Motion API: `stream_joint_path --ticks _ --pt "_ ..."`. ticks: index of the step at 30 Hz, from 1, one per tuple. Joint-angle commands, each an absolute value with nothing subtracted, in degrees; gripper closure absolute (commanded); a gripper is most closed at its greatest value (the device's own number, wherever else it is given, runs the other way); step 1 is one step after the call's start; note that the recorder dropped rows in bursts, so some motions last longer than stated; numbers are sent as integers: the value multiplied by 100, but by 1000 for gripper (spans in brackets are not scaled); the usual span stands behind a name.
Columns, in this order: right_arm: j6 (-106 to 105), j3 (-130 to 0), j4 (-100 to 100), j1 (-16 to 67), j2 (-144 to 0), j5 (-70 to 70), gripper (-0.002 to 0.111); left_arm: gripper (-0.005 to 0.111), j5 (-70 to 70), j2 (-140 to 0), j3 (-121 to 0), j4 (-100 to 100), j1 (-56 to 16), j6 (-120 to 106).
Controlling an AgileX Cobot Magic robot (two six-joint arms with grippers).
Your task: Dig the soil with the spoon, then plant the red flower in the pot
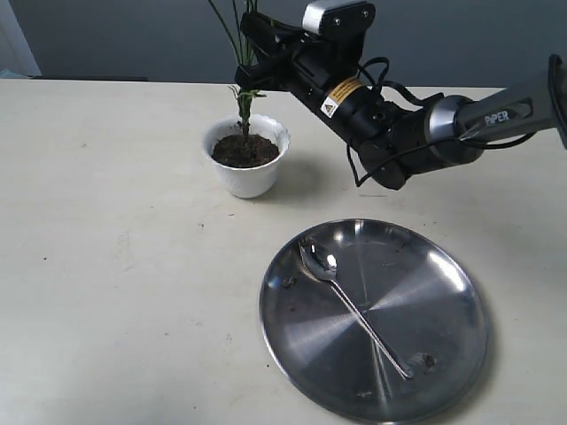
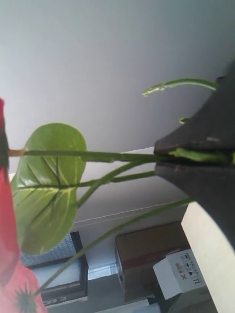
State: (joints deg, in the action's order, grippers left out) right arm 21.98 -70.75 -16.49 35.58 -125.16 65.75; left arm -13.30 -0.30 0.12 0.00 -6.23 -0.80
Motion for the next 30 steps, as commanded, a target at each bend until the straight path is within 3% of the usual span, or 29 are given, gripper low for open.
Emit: stream_joint_path --ticks 1,30 --pt "2157 -7125 -1633 3541 -12606 6638 108 106 -1330 0 0 0 -639 -58" --pt "3069 -6747 -2414 3541 -13303 6316 108 106 -1330 0 0 0 -639 -58"
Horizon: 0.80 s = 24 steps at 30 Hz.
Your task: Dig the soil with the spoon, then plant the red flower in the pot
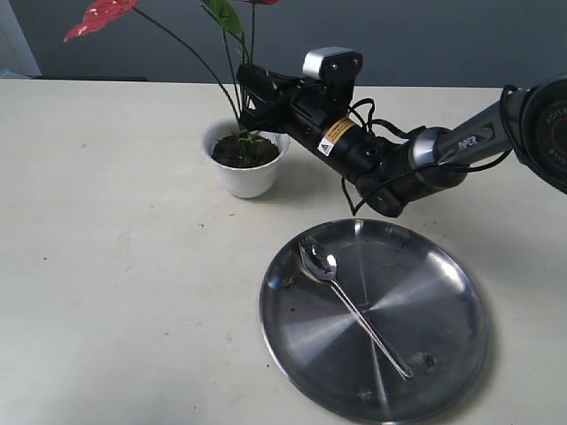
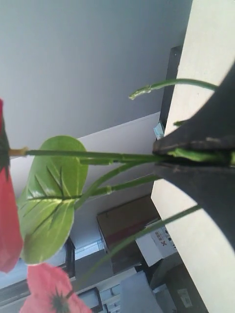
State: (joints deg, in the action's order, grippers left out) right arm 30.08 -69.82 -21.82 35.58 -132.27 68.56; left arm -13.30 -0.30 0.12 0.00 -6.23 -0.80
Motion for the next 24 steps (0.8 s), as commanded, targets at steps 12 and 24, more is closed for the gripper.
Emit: stream_joint_path --ticks 12,24 --pt "3274 -6715 -2402 3541 -13303 6076 108 106 -1330 0 0 0 -639 -58" --pt "3307 -6715 -2576 3541 -13258 5876 108 106 -1330 0 0 0 -639 -58"
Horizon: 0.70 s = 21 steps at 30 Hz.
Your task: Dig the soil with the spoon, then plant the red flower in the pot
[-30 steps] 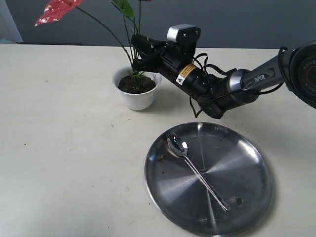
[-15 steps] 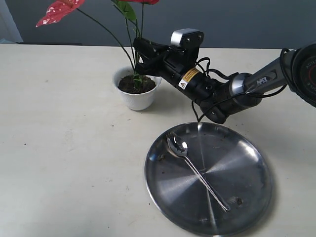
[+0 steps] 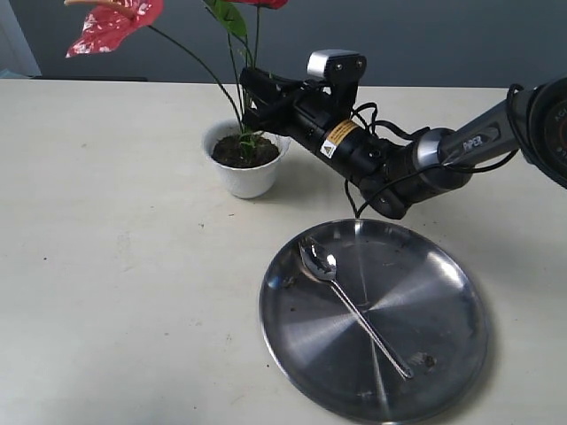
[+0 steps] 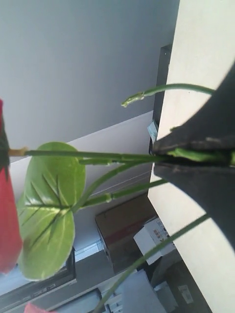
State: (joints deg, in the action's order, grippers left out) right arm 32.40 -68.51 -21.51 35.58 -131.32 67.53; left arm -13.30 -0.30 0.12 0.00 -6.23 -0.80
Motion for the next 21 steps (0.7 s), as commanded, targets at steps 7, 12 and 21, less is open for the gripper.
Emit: stream_joint_path --ticks 7,12,21 --pt "3320 -6715 -2705 3541 -13258 5860 108 106 -1330 0 0 0 -639 -58" --pt "3320 -6715 -2705 3541 -13258 5860 108 106 -1330 0 0 0 -639 -58" --pt "3322 -6715 -2694 3541 -13258 5870 93 106 -1330 0 0 0 -639 -58"
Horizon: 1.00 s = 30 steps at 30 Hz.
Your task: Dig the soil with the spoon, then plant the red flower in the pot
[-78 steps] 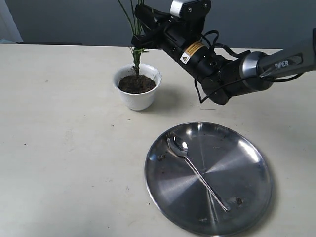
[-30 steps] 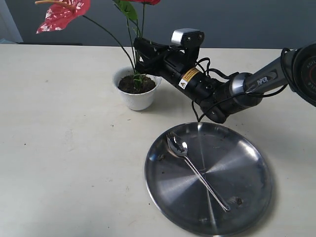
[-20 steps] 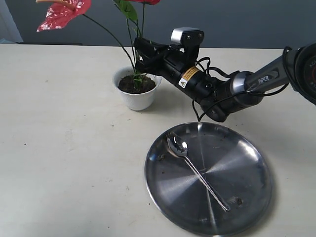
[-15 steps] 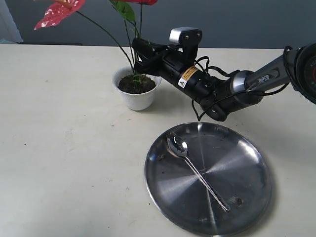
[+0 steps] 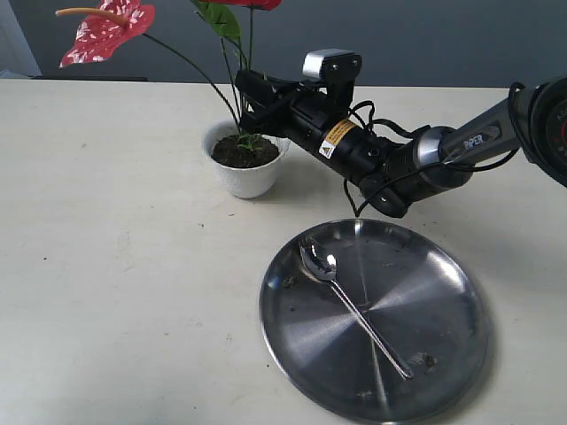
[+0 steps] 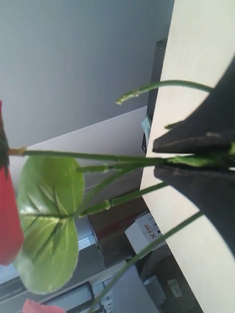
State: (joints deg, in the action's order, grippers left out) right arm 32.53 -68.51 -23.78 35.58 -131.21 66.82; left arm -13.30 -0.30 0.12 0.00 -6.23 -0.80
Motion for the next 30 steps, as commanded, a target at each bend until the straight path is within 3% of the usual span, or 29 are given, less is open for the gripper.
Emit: stream_joint_path --ticks 1,3,14,18,30 --pt "3322 -6715 -2694 3541 -13258 5870 89 106 -1330 0 0 0 -639 -58" --pt "3322 -6715 -2694 3541 -13258 5870 84 106 -1330 0 0 0 -639 -58" --pt "3322 -6715 -2694 3541 -13209 5902 83 106 -1330 0 0 0 -639 -58" --pt "3322 -6715 -2694 3541 -13071 5906 74 106 -1330 0 0 0 -639 -58" --pt "3322 -6715 -2714 3541 -12694 5878 74 106 -1330 0 0 0 -639 -58"
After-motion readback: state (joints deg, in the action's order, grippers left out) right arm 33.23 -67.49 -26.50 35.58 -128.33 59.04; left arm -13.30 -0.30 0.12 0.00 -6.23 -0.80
